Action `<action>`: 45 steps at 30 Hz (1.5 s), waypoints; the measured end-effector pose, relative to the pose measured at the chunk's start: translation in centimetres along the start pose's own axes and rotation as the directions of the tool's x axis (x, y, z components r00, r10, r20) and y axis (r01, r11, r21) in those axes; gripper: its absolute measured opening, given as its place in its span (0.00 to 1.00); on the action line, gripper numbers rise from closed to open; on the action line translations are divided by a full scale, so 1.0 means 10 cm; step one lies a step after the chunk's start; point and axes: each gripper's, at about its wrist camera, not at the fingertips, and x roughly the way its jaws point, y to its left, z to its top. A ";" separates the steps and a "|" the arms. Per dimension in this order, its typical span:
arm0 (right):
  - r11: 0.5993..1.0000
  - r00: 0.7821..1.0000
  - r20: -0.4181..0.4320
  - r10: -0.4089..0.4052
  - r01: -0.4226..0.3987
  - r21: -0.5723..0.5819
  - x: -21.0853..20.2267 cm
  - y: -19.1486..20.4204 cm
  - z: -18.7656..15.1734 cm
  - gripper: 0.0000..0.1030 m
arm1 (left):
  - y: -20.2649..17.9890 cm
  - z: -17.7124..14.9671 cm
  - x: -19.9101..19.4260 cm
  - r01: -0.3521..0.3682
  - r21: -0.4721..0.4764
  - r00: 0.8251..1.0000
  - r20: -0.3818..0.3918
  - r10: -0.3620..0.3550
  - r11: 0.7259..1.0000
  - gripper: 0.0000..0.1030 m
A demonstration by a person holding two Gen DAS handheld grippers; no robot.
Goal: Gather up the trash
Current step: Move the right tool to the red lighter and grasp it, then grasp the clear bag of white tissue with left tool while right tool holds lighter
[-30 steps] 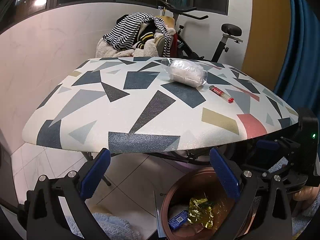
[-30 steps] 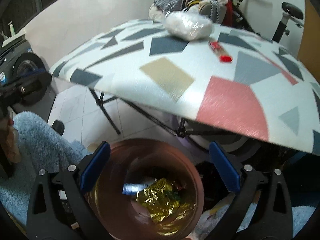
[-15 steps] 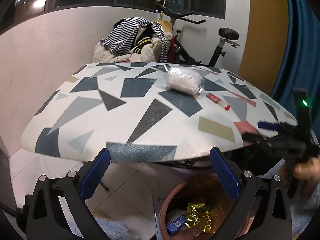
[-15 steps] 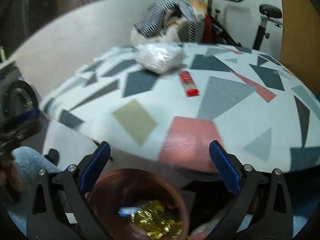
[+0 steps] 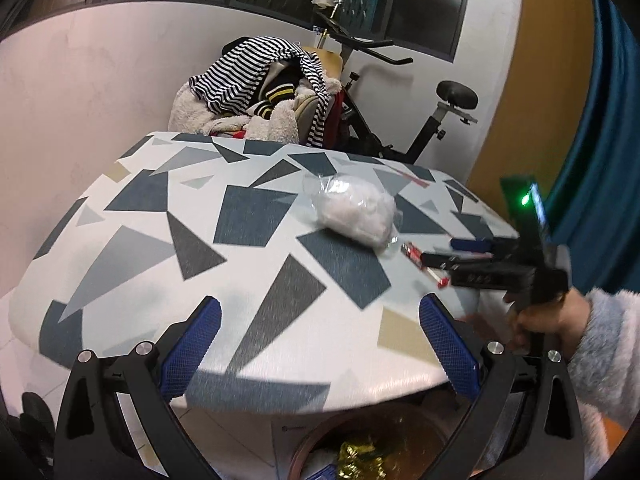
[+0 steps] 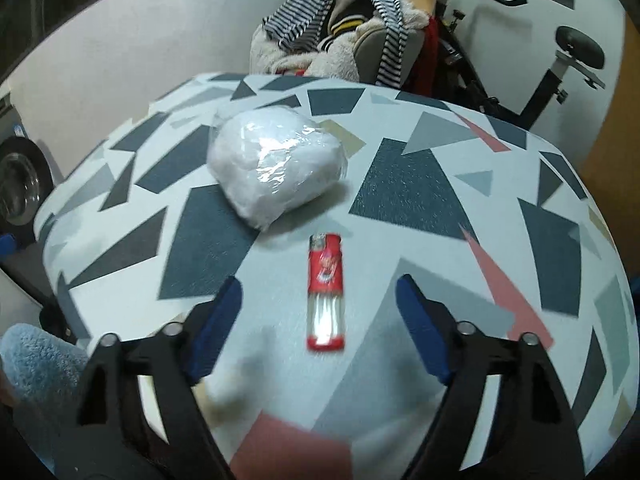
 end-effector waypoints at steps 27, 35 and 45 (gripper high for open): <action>0.996 0.996 0.048 0.079 -0.081 0.048 0.05 -0.14 -0.06 0.25 | 0.03 0.43 0.95 0.119 -0.244 0.979 -0.135 -0.156 0.963 0.94; 0.987 0.990 0.102 0.097 -0.109 0.120 -0.08 -0.30 -0.08 0.25 | 0.02 0.62 1.47 0.179 -0.416 0.954 -0.147 -0.260 0.892 0.92; 0.984 0.991 0.111 0.076 -0.093 0.153 -0.19 -0.44 -0.19 0.26 | 0.16 0.74 2.18 0.118 -0.587 0.959 -0.142 -0.246 0.801 0.87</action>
